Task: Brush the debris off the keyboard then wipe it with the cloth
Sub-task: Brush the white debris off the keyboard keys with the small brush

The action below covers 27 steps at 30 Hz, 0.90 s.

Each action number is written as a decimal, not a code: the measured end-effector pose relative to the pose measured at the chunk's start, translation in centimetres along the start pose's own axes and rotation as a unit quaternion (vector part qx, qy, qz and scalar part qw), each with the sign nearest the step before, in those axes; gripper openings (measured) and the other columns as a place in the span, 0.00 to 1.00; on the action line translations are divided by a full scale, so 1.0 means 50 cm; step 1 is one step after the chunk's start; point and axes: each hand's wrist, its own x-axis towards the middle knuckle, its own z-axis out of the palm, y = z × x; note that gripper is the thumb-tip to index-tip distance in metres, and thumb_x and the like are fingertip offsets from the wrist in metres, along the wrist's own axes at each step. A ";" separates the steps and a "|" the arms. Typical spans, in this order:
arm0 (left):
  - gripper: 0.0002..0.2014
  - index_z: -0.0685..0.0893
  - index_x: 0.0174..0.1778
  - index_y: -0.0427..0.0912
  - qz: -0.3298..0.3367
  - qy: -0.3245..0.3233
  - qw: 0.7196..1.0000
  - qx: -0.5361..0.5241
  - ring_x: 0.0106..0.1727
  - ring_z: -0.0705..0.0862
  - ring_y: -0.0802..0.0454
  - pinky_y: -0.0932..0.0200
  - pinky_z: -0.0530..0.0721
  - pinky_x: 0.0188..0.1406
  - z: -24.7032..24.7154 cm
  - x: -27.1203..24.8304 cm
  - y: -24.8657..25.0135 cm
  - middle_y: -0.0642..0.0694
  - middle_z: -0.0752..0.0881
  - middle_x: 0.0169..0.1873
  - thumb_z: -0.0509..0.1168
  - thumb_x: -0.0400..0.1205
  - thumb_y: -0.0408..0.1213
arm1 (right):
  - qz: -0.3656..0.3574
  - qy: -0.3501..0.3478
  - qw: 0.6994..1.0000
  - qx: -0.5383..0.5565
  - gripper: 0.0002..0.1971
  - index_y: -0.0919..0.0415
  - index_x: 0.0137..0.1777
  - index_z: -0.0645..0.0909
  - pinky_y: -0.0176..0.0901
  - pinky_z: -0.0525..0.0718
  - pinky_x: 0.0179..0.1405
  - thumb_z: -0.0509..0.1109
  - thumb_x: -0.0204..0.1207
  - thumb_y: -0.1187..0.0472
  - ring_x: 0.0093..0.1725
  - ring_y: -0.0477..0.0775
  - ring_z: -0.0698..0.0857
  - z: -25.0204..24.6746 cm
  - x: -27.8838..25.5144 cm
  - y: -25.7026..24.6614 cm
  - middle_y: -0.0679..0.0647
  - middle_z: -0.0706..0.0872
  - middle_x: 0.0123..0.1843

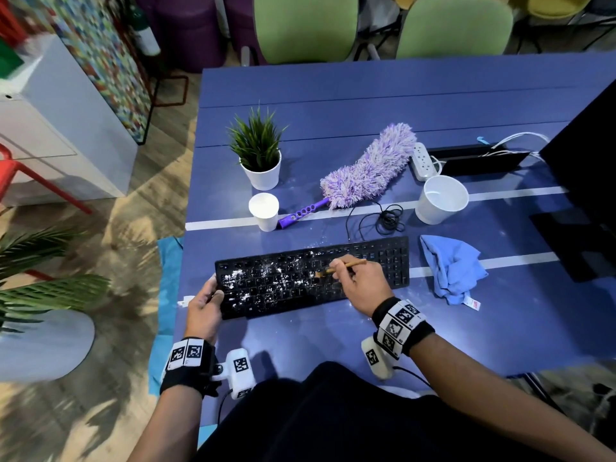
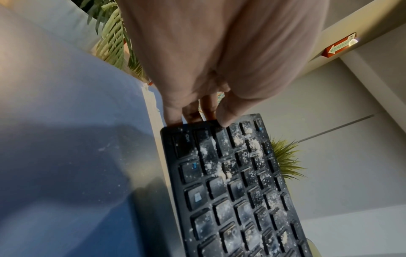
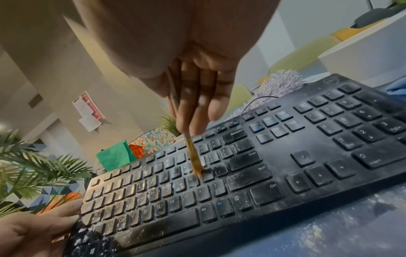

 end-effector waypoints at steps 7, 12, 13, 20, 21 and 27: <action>0.22 0.81 0.67 0.41 0.007 -0.004 1.000 0.001 0.56 0.85 0.56 0.60 0.80 0.64 0.002 0.001 0.000 0.57 0.90 0.51 0.52 0.85 0.16 | -0.001 0.001 1.000 0.015 0.19 0.51 0.46 0.85 0.49 0.87 0.41 0.56 0.84 0.43 0.37 0.51 0.89 0.014 0.006 -0.013 0.50 0.90 0.35; 0.21 0.81 0.67 0.41 -0.002 -0.008 1.000 0.009 0.54 0.85 0.57 0.63 0.81 0.60 -0.004 0.002 -0.003 0.60 0.92 0.46 0.52 0.85 0.17 | -0.022 0.023 0.999 0.022 0.15 0.53 0.47 0.85 0.48 0.85 0.43 0.60 0.85 0.49 0.38 0.52 0.88 0.011 0.015 -0.036 0.51 0.90 0.36; 0.22 0.80 0.68 0.39 0.000 -0.009 1.000 0.013 0.54 0.85 0.58 0.64 0.81 0.60 -0.003 0.002 -0.003 0.60 0.92 0.46 0.52 0.85 0.17 | -0.018 0.021 0.999 0.023 0.14 0.53 0.47 0.86 0.48 0.85 0.43 0.60 0.85 0.50 0.39 0.53 0.88 0.010 0.018 -0.036 0.52 0.90 0.37; 0.24 0.80 0.67 0.42 0.013 -0.011 1.000 0.019 0.64 0.80 0.46 0.44 0.73 0.74 -0.006 0.001 -0.007 0.62 0.91 0.49 0.51 0.84 0.15 | 0.004 -0.021 1.000 0.000 0.18 0.57 0.46 0.87 0.51 0.87 0.47 0.58 0.84 0.50 0.39 0.55 0.90 -0.011 0.034 -0.039 0.53 0.92 0.36; 0.23 0.80 0.67 0.42 0.012 -0.009 1.000 0.019 0.65 0.80 0.46 0.44 0.72 0.75 -0.006 0.000 -0.006 0.62 0.91 0.49 0.52 0.84 0.15 | 0.009 -0.040 0.999 0.000 0.17 0.57 0.45 0.87 0.51 0.87 0.47 0.59 0.84 0.51 0.38 0.55 0.90 -0.011 0.031 -0.039 0.53 0.91 0.36; 0.23 0.79 0.70 0.39 0.012 0.001 1.000 0.020 0.66 0.80 0.46 0.38 0.70 0.79 -0.004 0.002 -0.002 0.43 0.86 0.59 0.53 0.84 0.16 | 0.036 -0.025 0.999 0.002 0.17 0.56 0.43 0.88 0.50 0.87 0.48 0.61 0.84 0.51 0.38 0.53 0.90 -0.010 0.026 -0.025 0.52 0.91 0.34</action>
